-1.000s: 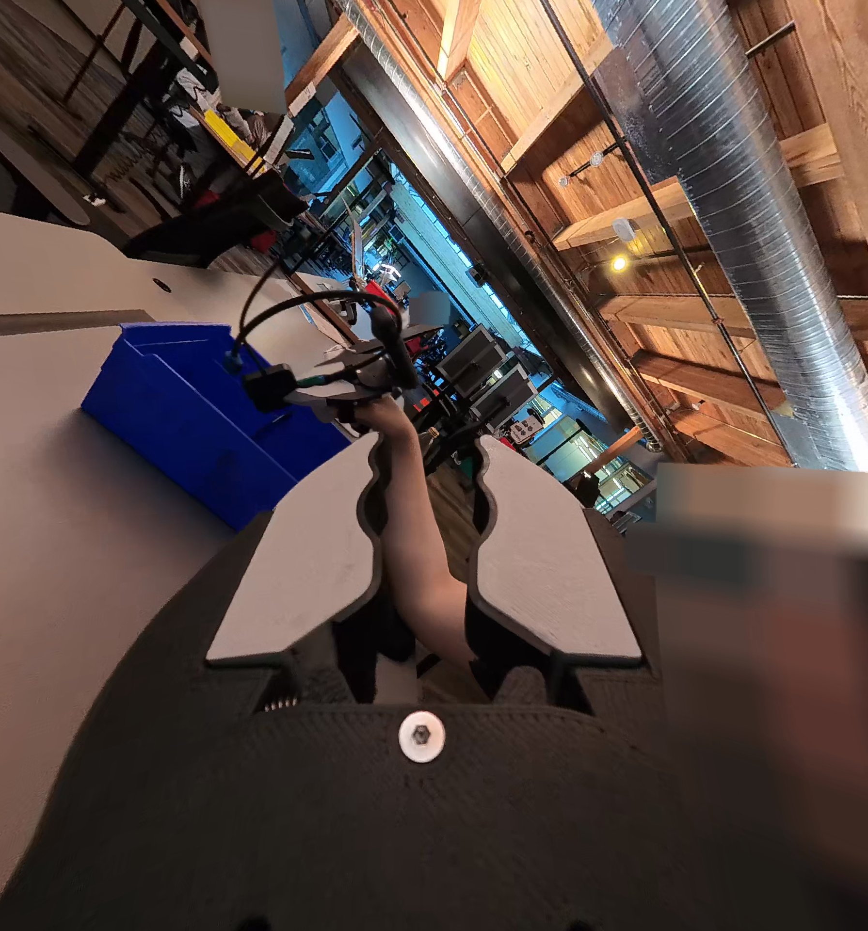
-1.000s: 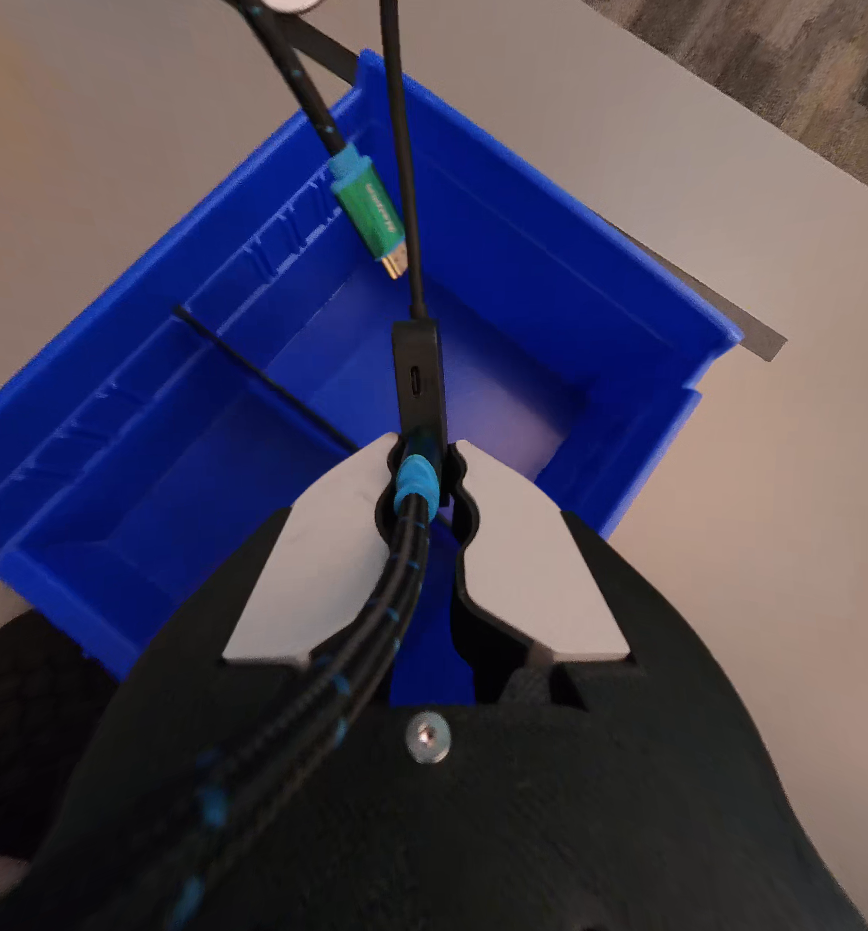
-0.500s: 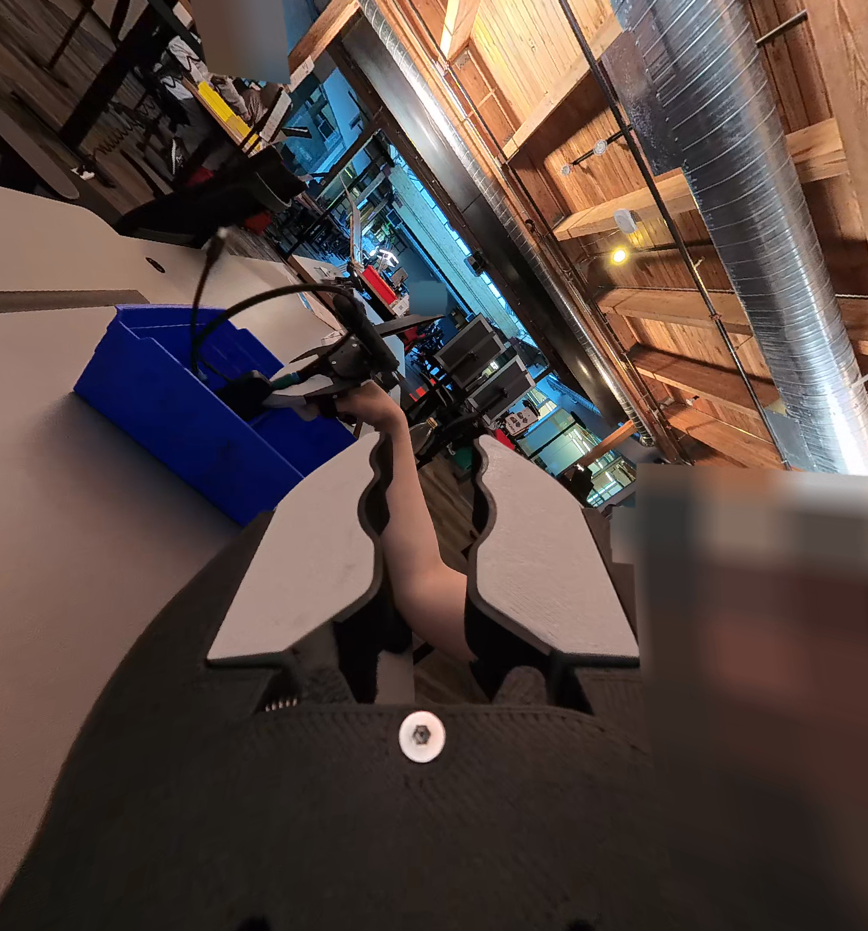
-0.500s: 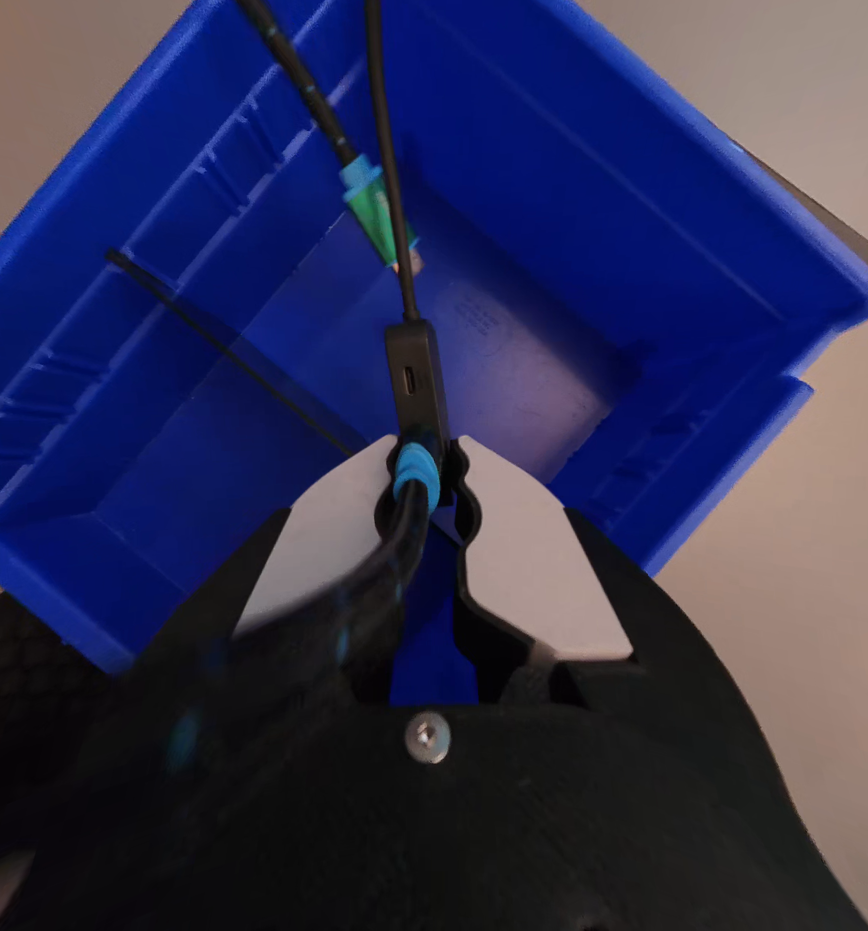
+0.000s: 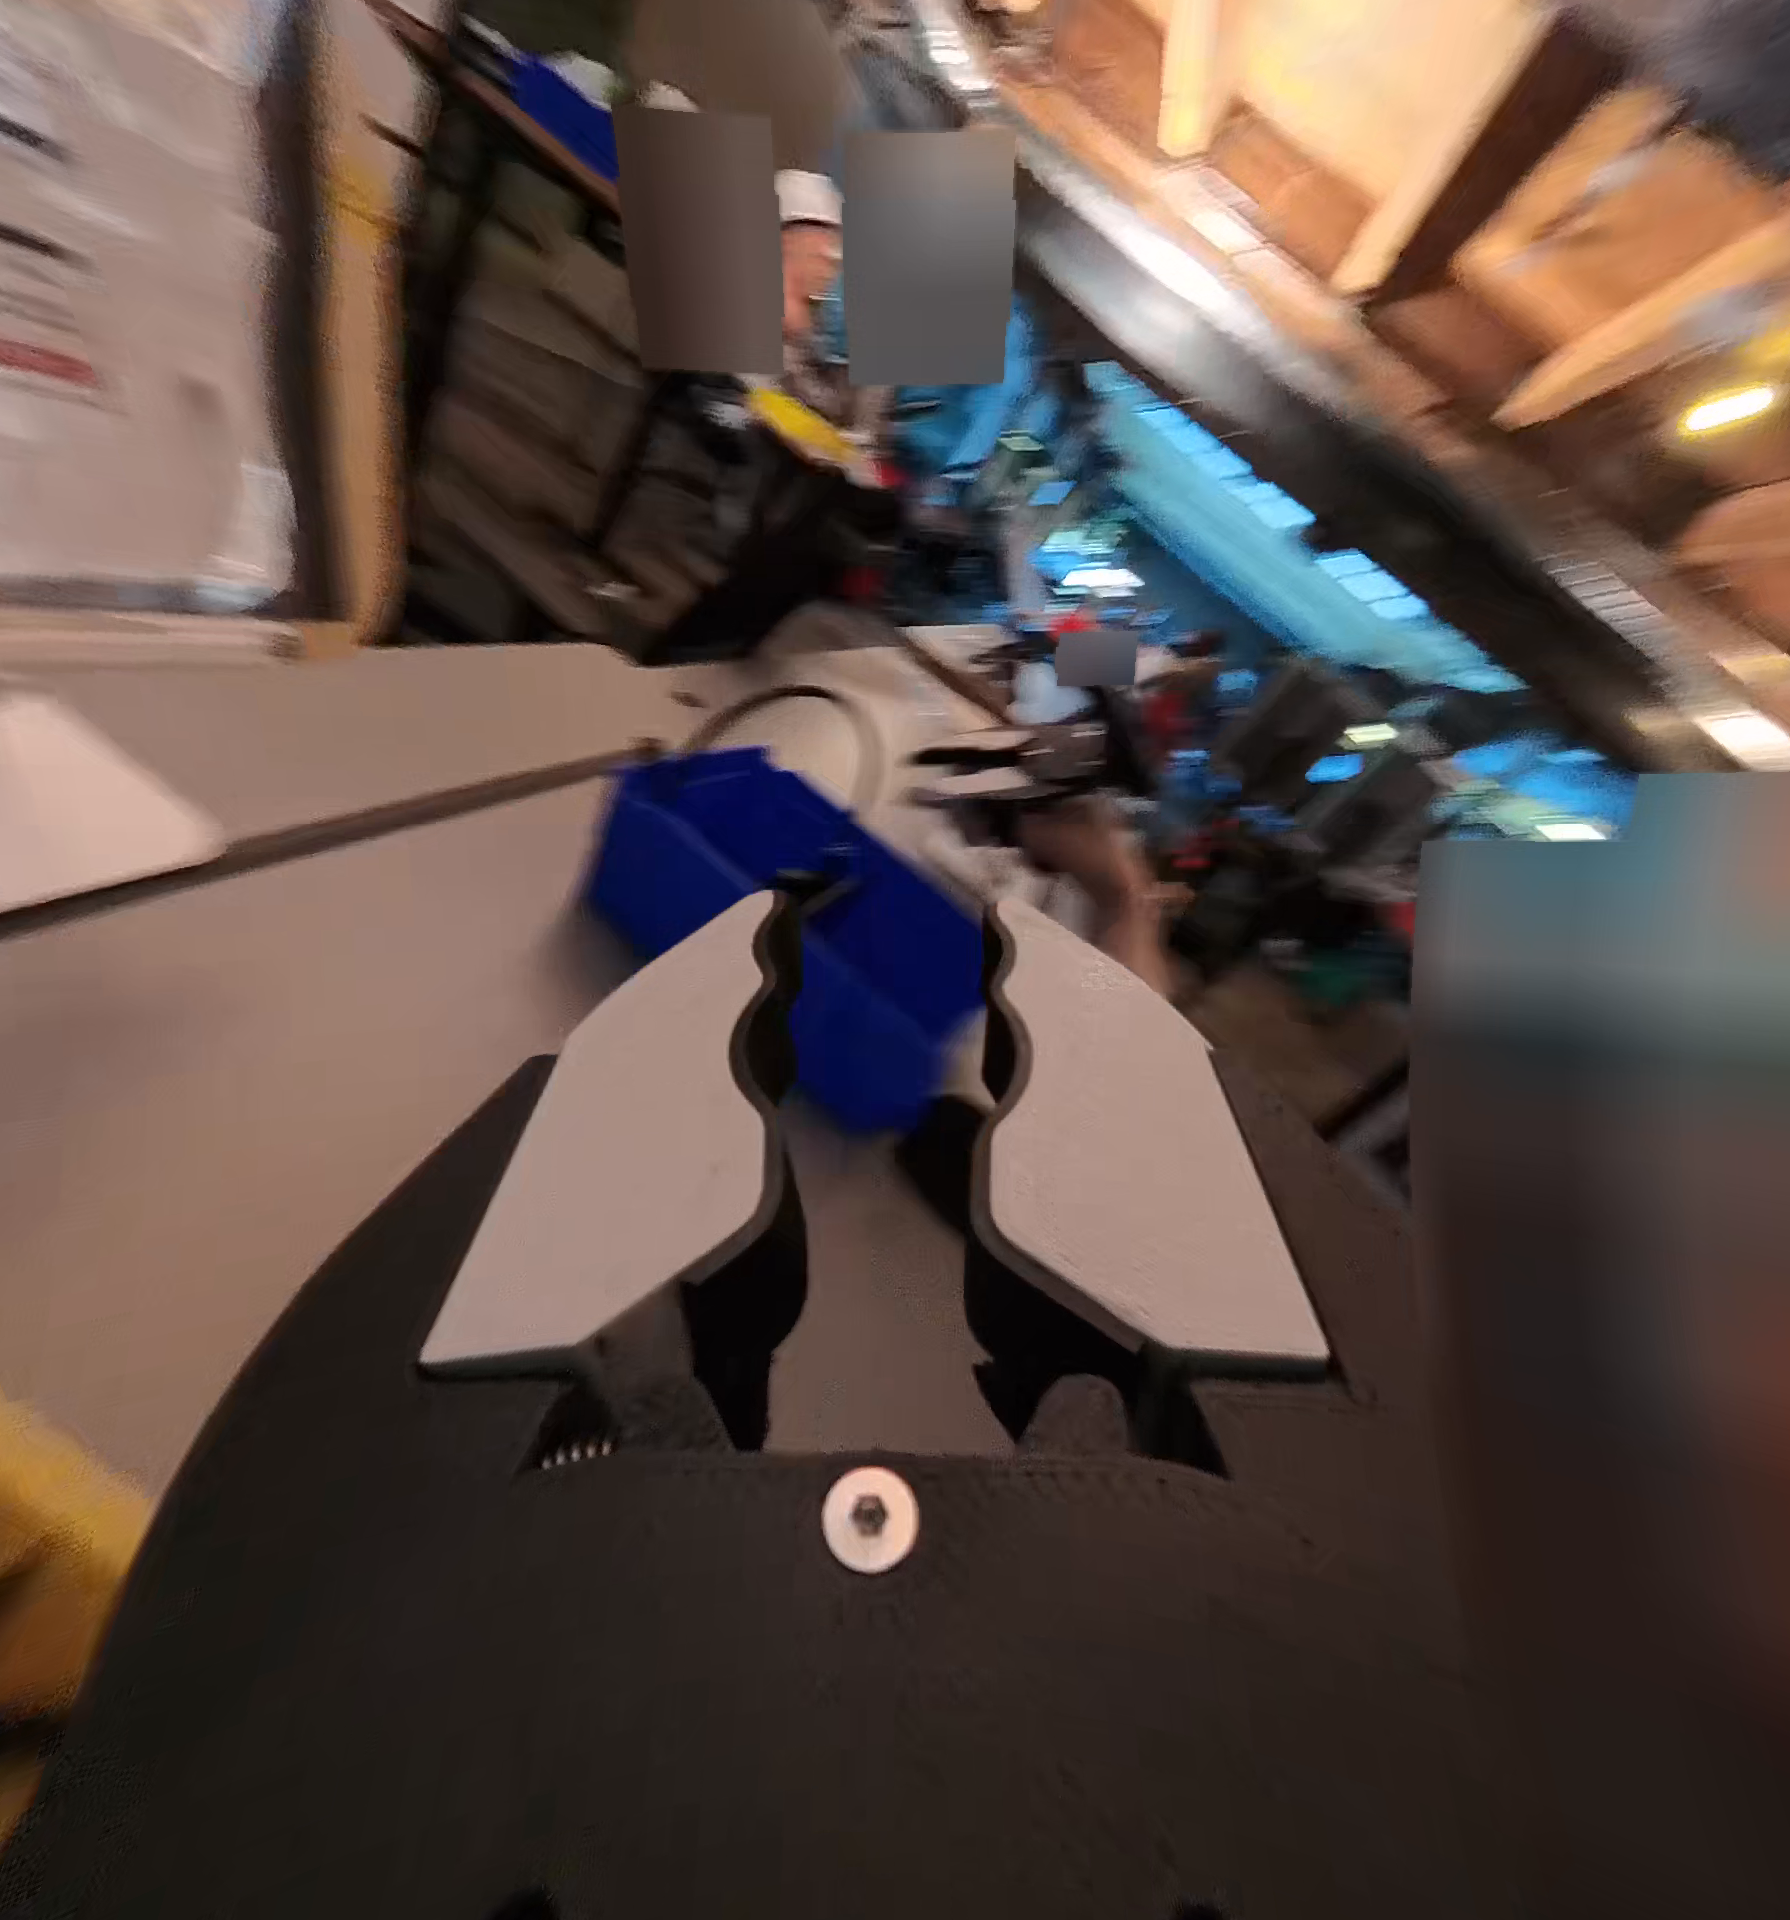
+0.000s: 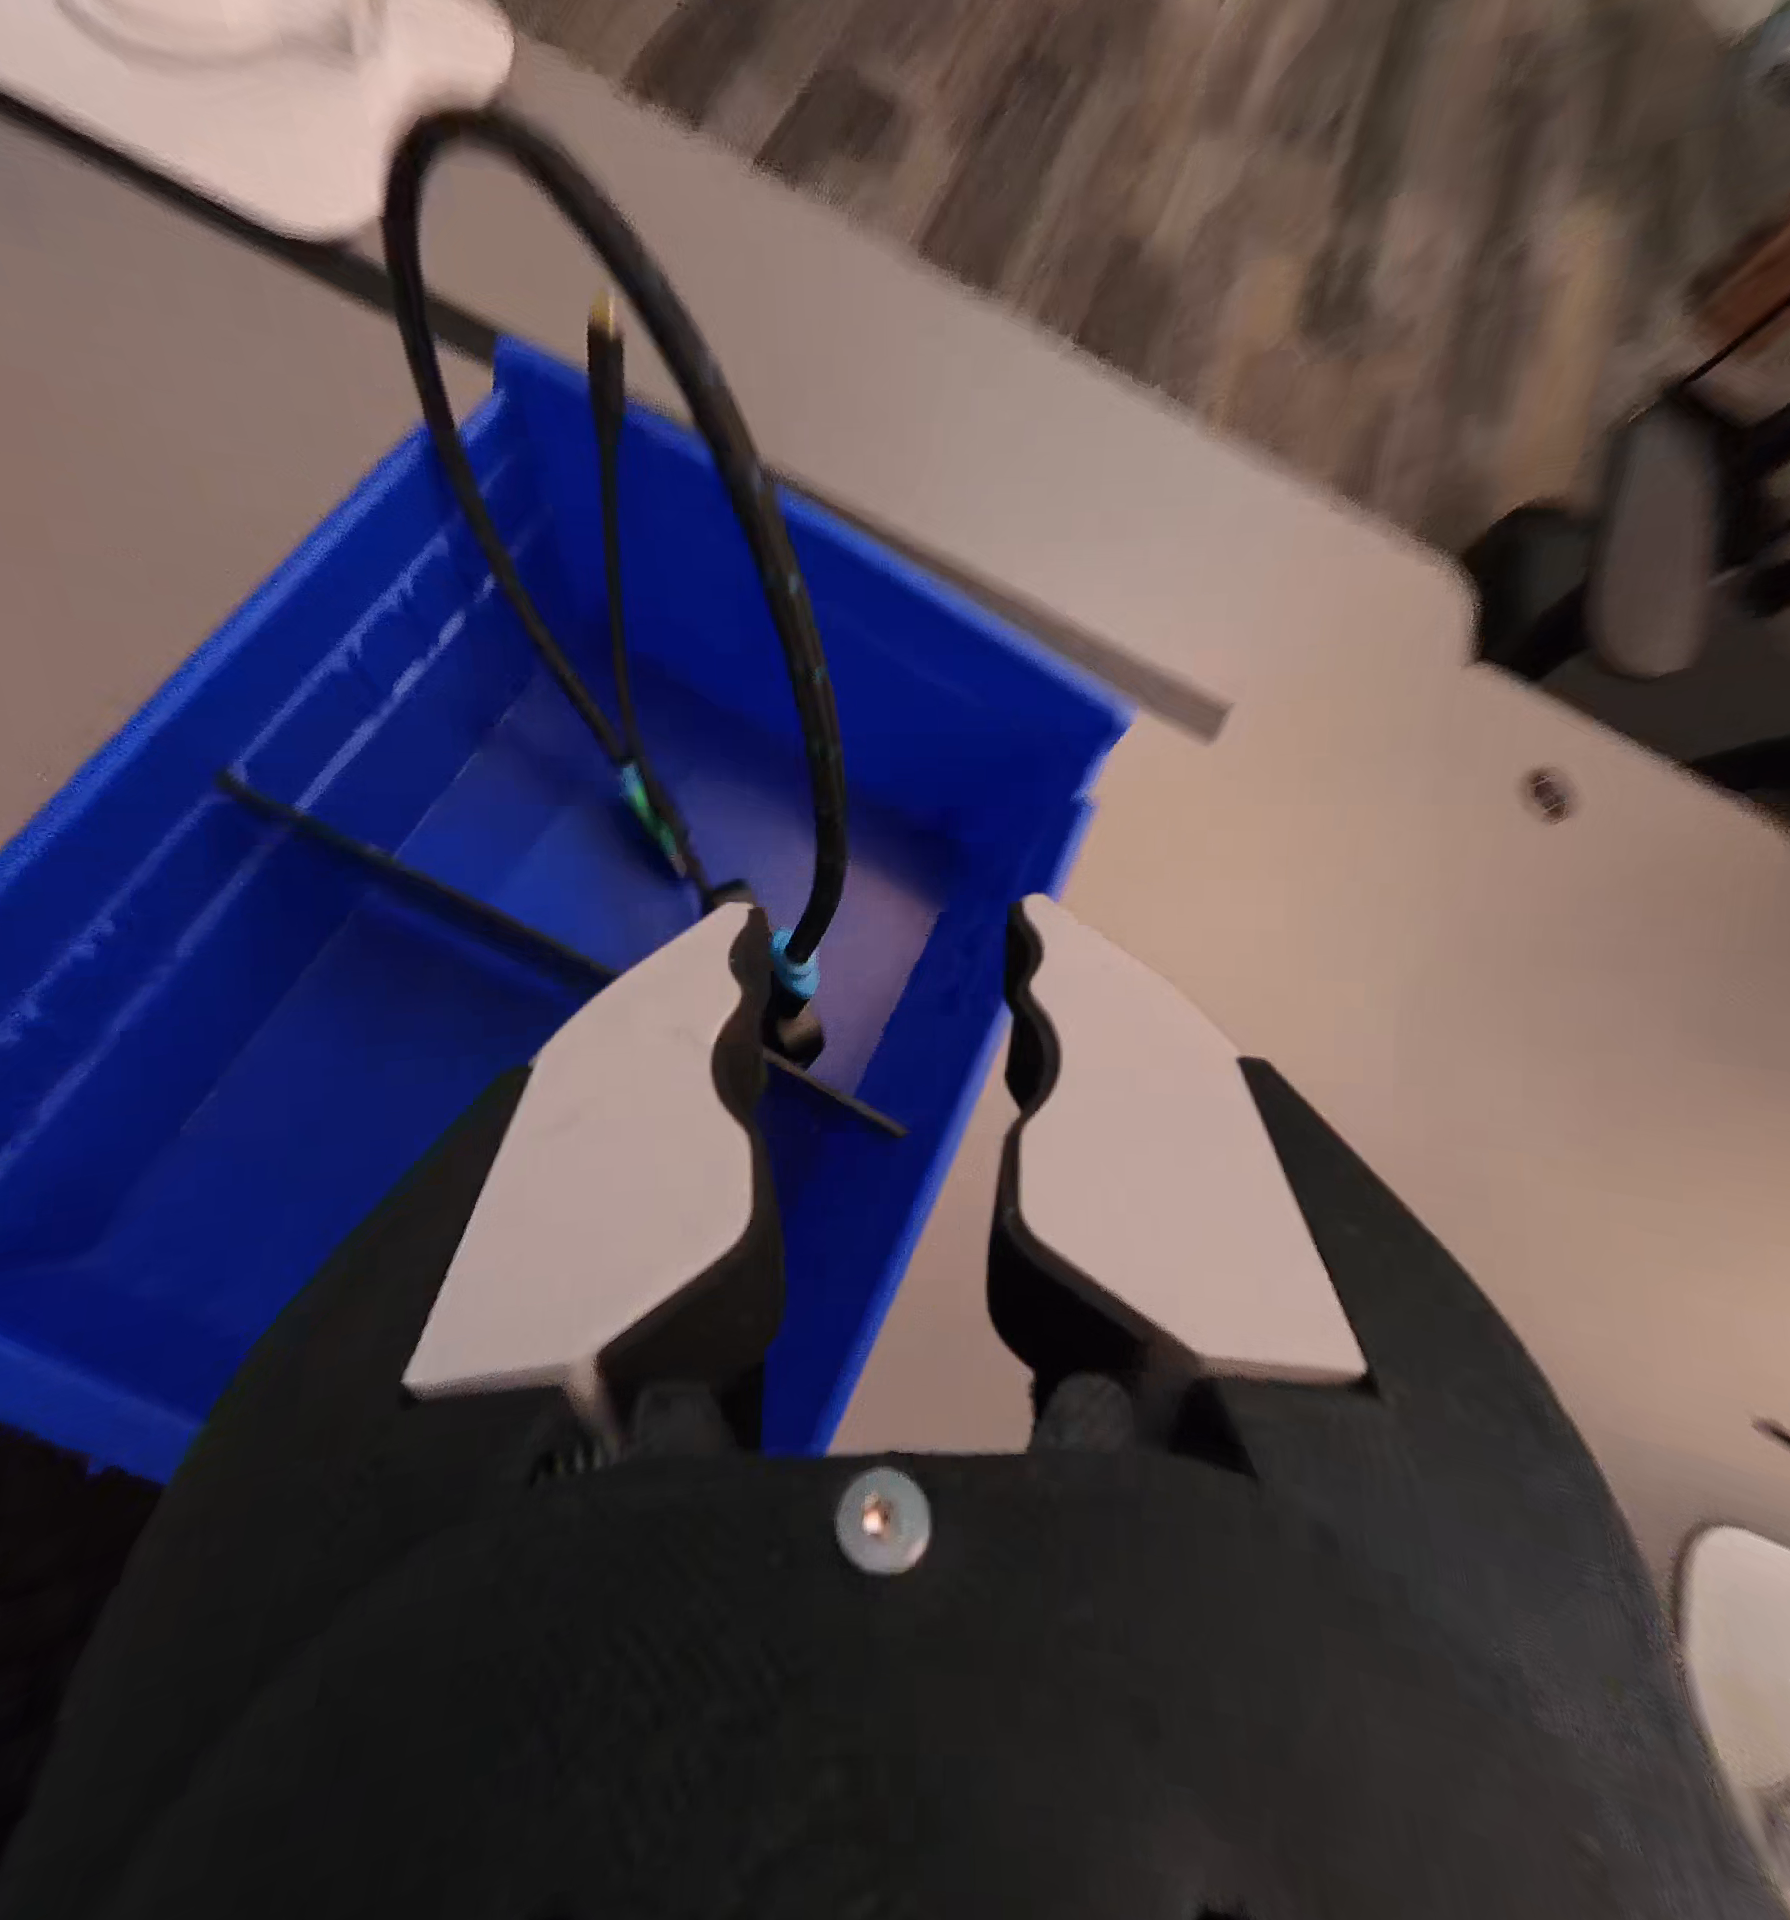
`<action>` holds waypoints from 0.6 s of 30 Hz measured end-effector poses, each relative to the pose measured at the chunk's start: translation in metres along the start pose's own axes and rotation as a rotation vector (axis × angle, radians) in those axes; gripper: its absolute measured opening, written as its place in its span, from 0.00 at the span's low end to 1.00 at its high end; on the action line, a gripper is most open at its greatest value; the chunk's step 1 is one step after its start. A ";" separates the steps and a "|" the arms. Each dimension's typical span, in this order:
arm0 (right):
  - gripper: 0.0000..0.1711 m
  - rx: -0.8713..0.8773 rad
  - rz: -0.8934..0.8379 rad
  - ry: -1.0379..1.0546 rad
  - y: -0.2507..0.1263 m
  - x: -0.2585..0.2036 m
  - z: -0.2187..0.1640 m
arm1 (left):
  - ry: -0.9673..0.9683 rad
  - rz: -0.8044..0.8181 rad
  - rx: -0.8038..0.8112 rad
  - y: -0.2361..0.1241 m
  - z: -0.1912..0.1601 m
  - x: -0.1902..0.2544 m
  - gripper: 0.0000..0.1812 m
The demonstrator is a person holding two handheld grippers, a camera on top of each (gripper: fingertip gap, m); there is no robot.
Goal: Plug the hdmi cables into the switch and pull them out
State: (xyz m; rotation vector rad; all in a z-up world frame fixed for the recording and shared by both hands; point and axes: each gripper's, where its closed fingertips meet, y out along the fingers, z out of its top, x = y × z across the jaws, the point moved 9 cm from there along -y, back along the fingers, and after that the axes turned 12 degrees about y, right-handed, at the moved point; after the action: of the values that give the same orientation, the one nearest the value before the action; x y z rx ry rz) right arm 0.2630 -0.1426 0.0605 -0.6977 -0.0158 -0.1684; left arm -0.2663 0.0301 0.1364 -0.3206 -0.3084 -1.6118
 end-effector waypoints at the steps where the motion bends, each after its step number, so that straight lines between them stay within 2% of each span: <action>1: 0.27 0.065 -0.033 -0.016 -0.010 -0.003 0.007 | 0.067 0.111 -0.020 -0.013 0.002 0.003 0.19; 4: 0.28 0.263 -0.081 -0.069 -0.035 -0.022 0.029 | 0.267 0.487 -0.075 -0.055 0.003 0.007 0.21; 6: 0.28 0.383 -0.095 -0.109 -0.046 -0.038 0.041 | 0.339 0.634 -0.067 -0.078 0.002 0.009 0.22; 10: 0.28 0.517 -0.104 -0.181 -0.054 -0.070 0.059 | 0.313 0.678 -0.067 -0.099 0.009 0.001 0.24; 14: 0.28 0.529 -0.123 -0.290 -0.045 -0.098 0.068 | 0.442 0.716 -0.297 -0.090 0.013 -0.020 0.19; 18: 0.27 0.500 -0.094 -0.354 -0.027 -0.118 0.071 | 0.542 0.715 -0.498 -0.094 -0.016 -0.059 0.16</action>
State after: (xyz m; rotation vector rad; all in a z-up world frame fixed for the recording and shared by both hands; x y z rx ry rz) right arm 0.1455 -0.1005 0.1239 -0.2197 -0.4170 -0.1225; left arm -0.3569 0.0845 0.0983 -0.3078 0.5804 -0.9831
